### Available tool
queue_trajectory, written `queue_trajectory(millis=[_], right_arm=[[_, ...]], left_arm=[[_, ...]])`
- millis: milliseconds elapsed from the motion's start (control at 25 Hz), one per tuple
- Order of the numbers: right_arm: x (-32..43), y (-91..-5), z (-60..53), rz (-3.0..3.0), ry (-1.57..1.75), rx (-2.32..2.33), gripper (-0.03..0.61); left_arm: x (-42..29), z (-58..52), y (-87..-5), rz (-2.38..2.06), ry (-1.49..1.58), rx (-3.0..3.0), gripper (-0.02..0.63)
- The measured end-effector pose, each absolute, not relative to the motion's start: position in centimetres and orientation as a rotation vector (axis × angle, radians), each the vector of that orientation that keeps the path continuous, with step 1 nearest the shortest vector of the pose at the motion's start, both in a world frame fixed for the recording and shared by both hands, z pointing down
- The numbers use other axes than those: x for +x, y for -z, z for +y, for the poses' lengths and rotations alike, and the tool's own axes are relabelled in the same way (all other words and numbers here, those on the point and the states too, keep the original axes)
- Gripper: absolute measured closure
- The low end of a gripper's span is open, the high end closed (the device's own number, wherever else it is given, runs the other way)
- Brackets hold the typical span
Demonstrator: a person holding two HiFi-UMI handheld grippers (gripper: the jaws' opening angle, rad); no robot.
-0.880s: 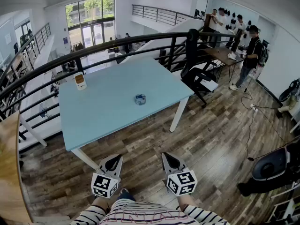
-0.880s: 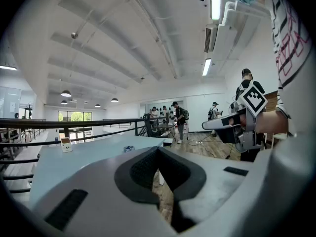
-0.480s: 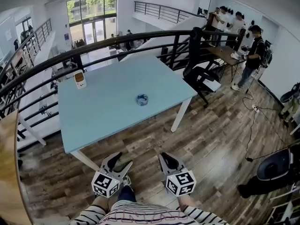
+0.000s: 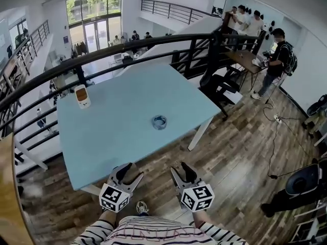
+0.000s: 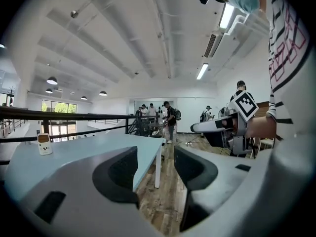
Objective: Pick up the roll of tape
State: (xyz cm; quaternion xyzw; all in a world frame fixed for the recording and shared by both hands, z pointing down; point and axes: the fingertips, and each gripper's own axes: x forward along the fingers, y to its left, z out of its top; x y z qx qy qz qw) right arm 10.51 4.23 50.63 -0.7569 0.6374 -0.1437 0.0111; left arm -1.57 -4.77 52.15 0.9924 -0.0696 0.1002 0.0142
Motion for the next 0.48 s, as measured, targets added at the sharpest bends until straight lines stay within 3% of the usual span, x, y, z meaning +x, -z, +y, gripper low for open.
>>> queue_trajectory(millis=[480], right_arm=[[12.4,-50.9,-6.3,1.928,0.473,-2.478,0.382]], left_arm=[[-1.0,-15.4,-52.1,-0.139,-0.380,3.095,0.405]])
